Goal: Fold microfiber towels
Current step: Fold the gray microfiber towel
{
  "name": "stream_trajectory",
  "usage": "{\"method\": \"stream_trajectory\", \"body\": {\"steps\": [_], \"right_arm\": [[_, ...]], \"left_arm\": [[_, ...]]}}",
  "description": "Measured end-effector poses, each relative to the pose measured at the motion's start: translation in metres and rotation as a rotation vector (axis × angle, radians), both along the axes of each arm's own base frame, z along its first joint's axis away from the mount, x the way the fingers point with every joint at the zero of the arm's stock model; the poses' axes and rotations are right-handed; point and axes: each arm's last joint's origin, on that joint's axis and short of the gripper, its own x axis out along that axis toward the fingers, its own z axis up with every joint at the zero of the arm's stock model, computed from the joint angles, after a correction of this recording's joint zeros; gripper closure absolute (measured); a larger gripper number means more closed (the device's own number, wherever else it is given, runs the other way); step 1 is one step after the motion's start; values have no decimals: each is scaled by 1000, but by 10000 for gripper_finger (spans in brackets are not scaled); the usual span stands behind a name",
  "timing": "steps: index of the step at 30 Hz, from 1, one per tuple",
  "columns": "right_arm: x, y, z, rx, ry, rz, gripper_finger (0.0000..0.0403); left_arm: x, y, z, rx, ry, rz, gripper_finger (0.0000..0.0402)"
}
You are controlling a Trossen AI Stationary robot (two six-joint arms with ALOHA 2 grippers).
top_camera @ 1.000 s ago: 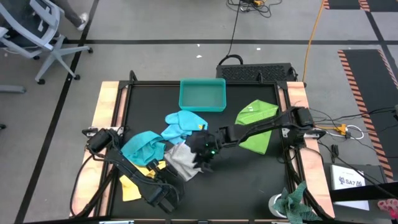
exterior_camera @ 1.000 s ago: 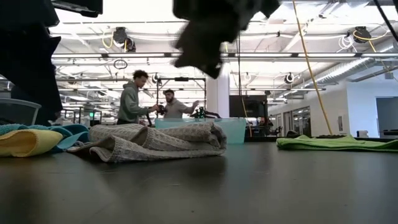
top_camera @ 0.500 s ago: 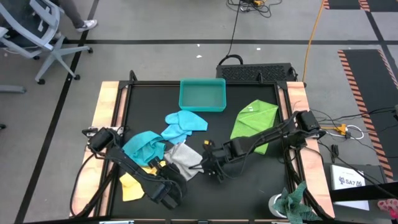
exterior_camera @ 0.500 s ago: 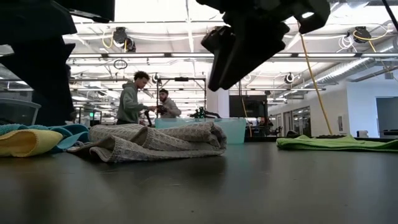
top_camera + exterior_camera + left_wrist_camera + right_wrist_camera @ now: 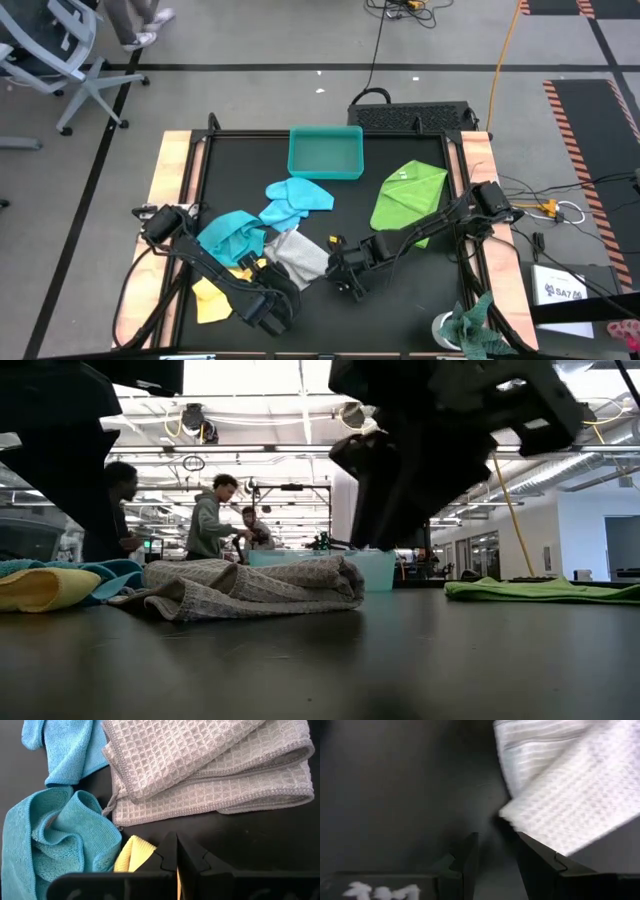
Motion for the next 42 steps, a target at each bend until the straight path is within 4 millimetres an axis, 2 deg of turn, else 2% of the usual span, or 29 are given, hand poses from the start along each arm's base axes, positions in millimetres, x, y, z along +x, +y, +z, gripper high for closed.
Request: {"method": "stream_trajectory", "body": {"steps": [8, 14, 23, 30, 42], "right_arm": [[3, 8, -1, -126, -139, 110, 284], [3, 7, -1, -145, -146, 160, 284], [-6, 1, -25, -145, -209, 168, 284], [-10, -4, -35, -165, -241, 195, 284], [4, -22, -28, -221, -370, 99, 284]], "left_arm": [[0, 0, 0, 1, 1, 2, 401], [-1, 0, 0, -1, 4, 8, 401], [-1, 0, 0, -5, -6, 29, 401], [-1, 0, 0, -10, -19, 52, 401], [2, 5, 0, -39, 5, 80, 401]]}}
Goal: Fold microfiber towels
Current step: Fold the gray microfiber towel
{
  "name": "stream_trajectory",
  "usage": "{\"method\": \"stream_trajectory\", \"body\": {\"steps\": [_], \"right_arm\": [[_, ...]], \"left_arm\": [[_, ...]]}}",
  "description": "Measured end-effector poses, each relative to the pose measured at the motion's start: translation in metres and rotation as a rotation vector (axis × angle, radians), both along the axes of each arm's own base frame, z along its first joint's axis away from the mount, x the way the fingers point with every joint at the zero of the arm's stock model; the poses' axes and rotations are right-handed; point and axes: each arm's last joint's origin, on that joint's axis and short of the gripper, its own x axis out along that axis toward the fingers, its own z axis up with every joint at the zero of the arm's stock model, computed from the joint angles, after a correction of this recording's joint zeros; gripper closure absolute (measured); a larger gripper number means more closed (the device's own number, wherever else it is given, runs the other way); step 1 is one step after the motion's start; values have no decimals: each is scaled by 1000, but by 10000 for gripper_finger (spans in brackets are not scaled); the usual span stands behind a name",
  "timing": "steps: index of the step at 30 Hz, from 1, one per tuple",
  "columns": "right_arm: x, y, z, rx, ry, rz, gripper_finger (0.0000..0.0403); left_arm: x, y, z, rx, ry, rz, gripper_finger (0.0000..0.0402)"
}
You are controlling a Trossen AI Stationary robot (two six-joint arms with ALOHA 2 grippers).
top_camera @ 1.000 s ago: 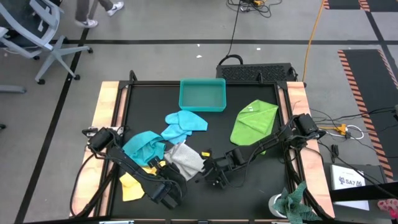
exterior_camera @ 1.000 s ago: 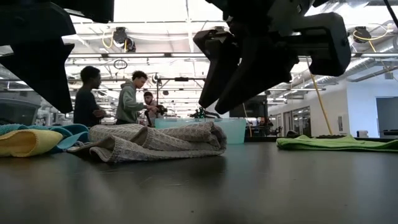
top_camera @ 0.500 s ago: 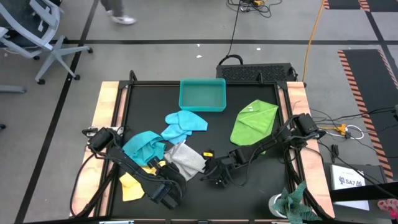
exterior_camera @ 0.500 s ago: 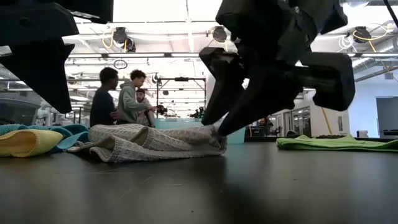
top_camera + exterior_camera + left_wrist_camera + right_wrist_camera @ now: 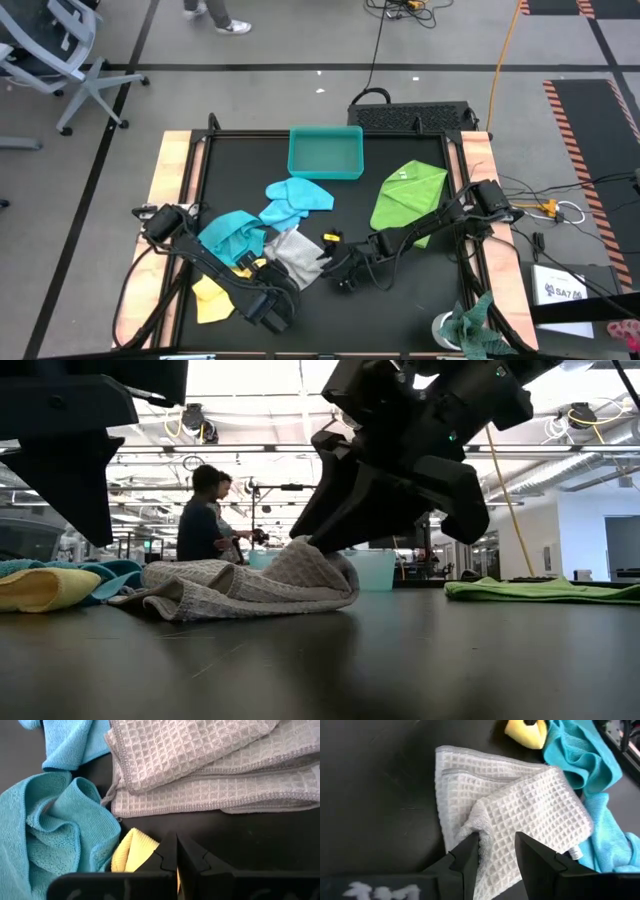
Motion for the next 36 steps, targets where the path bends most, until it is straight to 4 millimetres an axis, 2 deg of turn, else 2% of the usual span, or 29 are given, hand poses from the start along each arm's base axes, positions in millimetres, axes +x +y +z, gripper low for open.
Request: {"method": "stream_trajectory", "body": {"steps": [11, 16, 19, 23, 27, 36], "right_arm": [[-1, 1, 0, 26, 8, -15, 292], [-1, 7, 1, 108, 3, 4, 354], [2, 16, 9, 140, -18, 35, 394], [12, 24, 26, 147, -82, 62, 395], [19, 23, 37, 156, -117, 57, 400], [29, 18, 37, 237, -173, 59, 401]], "left_arm": [[0, 0, 0, 1, 11, -10, 401], [0, 0, 0, 1, 11, -10, 401], [0, 0, 0, 1, 11, -10, 401], [0, 0, 0, 1, 11, -10, 401], [0, 0, 0, 0, 10, -8, 401], [0, 0, 0, -1, 7, -4, 401]]}}
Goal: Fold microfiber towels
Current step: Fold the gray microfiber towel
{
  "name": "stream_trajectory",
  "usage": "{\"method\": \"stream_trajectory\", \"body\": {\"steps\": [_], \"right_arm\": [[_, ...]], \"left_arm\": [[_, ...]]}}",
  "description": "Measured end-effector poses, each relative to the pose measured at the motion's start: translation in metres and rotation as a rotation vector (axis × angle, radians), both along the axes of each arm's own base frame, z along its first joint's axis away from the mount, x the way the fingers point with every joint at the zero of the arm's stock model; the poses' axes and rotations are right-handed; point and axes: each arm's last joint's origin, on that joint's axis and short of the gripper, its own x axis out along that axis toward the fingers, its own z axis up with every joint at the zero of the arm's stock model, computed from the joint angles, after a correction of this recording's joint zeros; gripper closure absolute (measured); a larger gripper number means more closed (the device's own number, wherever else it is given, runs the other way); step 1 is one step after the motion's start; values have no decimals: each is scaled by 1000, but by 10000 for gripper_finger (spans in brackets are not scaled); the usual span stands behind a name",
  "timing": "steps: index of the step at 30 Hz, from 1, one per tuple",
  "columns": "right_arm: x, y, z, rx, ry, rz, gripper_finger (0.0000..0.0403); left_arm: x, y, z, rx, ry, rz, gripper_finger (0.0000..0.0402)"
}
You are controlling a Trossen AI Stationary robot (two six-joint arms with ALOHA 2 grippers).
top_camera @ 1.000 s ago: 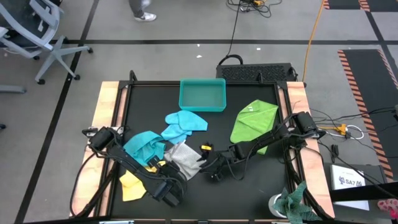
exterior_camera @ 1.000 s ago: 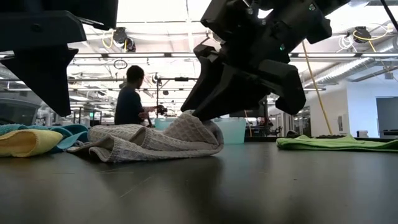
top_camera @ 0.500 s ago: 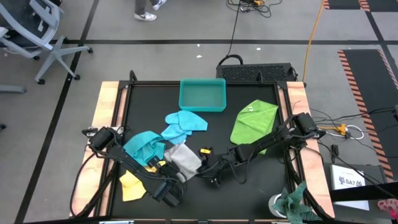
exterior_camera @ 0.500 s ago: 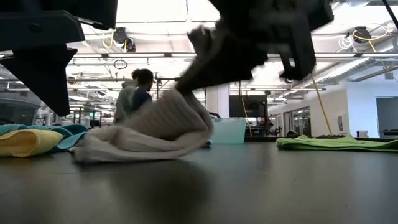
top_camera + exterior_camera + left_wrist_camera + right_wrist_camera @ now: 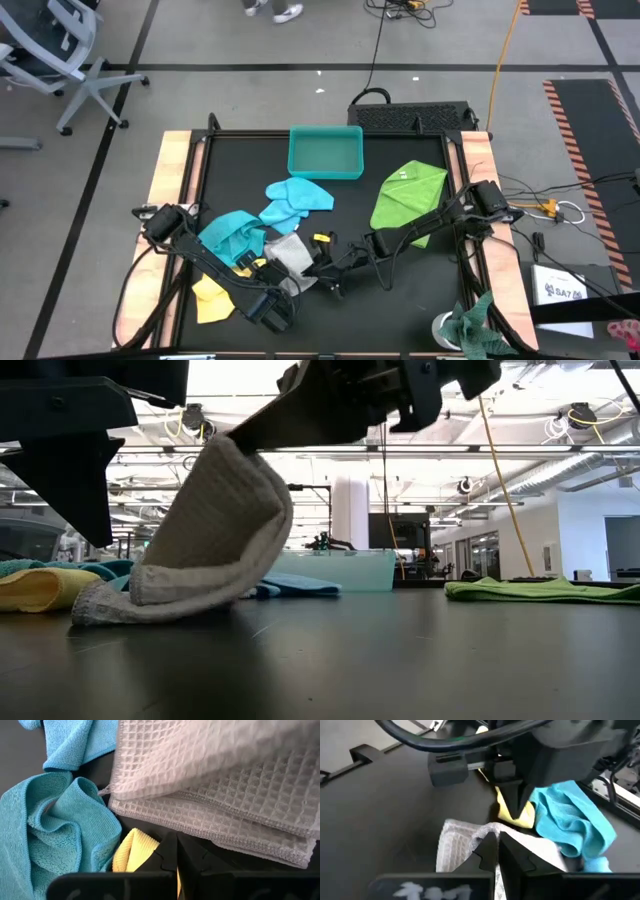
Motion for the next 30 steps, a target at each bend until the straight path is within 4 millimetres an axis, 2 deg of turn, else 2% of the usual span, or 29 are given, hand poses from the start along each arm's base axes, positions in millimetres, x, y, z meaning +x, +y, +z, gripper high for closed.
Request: {"method": "stream_trajectory", "body": {"steps": [5, 10, 14, 21, 25, 30], "right_arm": [[9, 5, -17, 60, 24, 30, 402], [24, 11, -19, 64, 7, 56, 402], [37, 10, -19, 71, -10, 77, 402], [48, 11, -42, 127, 51, 112, 402], [50, 12, -47, 156, 50, 99, 394], [53, 10, -43, 173, 3, 92, 359]], "left_arm": [[0, 0, 0, 1, 3, 5, 401], [-2, 2, 3, 6, 5, 19, 401], [-7, 5, 18, -4, -11, 22, 401], [-26, 13, 52, 12, -58, 56, 401], [-32, 16, 60, 20, -55, 64, 401], [-32, 15, 60, 14, -64, 73, 401]]}}
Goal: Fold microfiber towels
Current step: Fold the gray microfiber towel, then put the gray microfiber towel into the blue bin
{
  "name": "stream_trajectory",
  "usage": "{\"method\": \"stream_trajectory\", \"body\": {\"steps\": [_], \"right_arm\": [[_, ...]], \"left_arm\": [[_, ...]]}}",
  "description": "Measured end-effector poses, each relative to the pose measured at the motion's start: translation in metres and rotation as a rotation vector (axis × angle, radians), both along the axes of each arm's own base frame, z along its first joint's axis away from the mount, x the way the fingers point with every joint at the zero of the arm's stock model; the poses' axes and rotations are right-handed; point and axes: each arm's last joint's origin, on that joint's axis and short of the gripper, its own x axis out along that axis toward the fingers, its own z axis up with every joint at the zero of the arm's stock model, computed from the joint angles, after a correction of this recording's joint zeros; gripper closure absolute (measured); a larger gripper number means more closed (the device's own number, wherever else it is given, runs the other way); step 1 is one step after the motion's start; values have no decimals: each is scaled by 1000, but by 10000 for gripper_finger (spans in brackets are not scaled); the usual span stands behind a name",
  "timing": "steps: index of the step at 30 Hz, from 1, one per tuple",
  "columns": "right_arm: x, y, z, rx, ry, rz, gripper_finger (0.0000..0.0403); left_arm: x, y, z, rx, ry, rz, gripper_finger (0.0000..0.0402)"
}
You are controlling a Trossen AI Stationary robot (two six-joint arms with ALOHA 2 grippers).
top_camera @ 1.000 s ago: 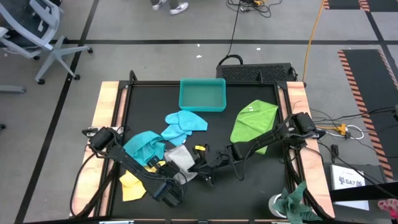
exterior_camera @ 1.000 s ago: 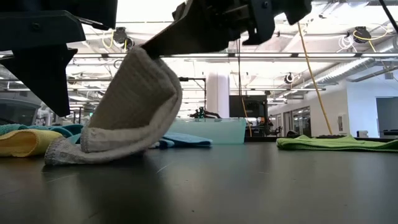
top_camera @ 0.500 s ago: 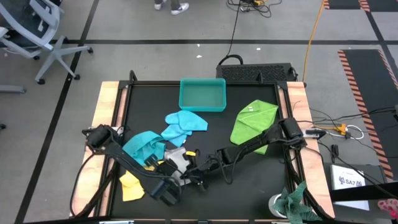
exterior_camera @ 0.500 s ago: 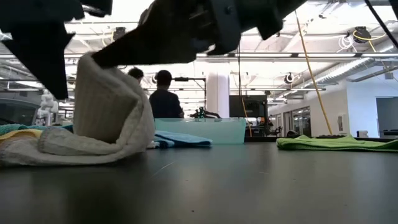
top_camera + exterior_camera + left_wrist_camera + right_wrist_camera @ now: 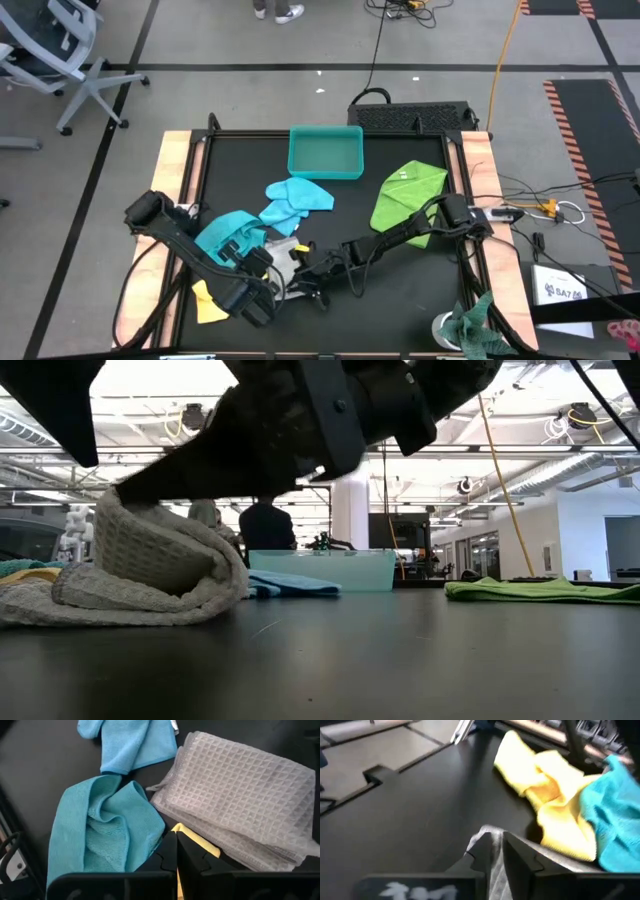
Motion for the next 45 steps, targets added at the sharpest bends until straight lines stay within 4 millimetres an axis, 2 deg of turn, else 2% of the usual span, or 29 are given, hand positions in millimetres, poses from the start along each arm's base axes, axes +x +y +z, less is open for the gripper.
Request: {"method": "stream_trajectory", "body": {"steps": [5, 10, 18, 21, 27, 31, 41, 45], "right_arm": [[3, -4, 3, 46, -14, -39, 304], [-1, -7, 12, 15, 18, -137, 262], [-22, -12, 66, -1, 60, -137, 257], [-29, -12, 77, -10, 79, -136, 263], [-44, -18, 67, -92, 275, -185, 268], [-49, -19, 65, -68, 347, -217, 268], [-49, -19, 64, -58, 355, -226, 269], [-48, -18, 65, -12, 359, -193, 269]], "left_arm": [[2, 2, 0, -5, -10, 18, 401], [6, 5, -1, -11, -17, 35, 401], [16, 19, -2, 8, -52, 90, 401], [20, 27, -16, -3, -71, 124, 401], [29, 27, -63, -197, -174, 107, 401], [32, 23, -72, -228, -241, 73, 401], [17, 32, -98, -261, -182, 117, 401], [16, 35, -100, -266, -164, 135, 401]]}}
